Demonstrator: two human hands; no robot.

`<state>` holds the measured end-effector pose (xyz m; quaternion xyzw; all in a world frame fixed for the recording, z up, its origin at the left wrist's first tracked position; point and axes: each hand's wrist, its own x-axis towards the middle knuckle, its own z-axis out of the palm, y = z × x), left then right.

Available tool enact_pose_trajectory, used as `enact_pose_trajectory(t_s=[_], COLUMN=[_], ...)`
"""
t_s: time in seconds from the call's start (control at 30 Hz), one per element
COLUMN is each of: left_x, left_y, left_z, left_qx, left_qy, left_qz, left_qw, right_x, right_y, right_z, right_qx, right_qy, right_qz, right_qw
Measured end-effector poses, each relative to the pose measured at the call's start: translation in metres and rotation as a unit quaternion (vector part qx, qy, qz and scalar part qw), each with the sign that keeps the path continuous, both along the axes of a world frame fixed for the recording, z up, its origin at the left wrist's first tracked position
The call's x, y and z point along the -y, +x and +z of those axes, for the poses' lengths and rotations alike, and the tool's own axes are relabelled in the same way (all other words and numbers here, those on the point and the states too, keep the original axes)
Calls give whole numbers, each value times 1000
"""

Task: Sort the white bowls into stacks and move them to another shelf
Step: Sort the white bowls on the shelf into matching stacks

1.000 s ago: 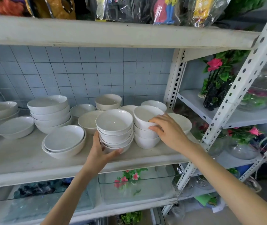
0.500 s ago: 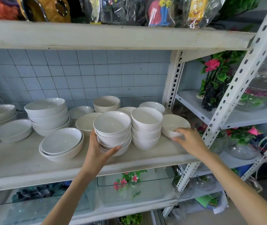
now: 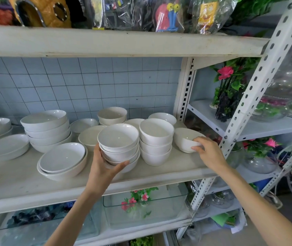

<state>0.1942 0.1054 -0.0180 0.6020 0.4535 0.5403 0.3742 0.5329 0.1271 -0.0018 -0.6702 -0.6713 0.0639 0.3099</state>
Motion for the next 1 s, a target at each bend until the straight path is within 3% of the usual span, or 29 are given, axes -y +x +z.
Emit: enact_pose_trajectory(t_s=[0.3, 0.5, 0.6, 0.7, 0.8, 1.0], left_x=[0, 8, 17, 29, 43, 43], left_y=[0, -3, -6, -4, 10, 37], left_z=[4, 19, 33, 57, 84, 110], left_qx=[3, 14, 1, -28, -55, 4], left_qy=[8, 6, -3, 88, 164, 81], left_qz=[-4, -43, 29, 65, 30, -96], left_qw=[1000, 999, 1000, 994, 984, 992], right_x=[15, 30, 41, 52, 61, 68], right_y=[6, 5, -1, -10, -24, -63], right_z=[11, 44, 67, 89, 109, 127], right_qx=[-43, -57, -70, -80, -105, -110], right_qy=[3, 58, 95, 121, 127, 151], right_qz=[-22, -19, -11, 16, 64, 198], right_qw=[999, 996, 993, 989, 984, 962])
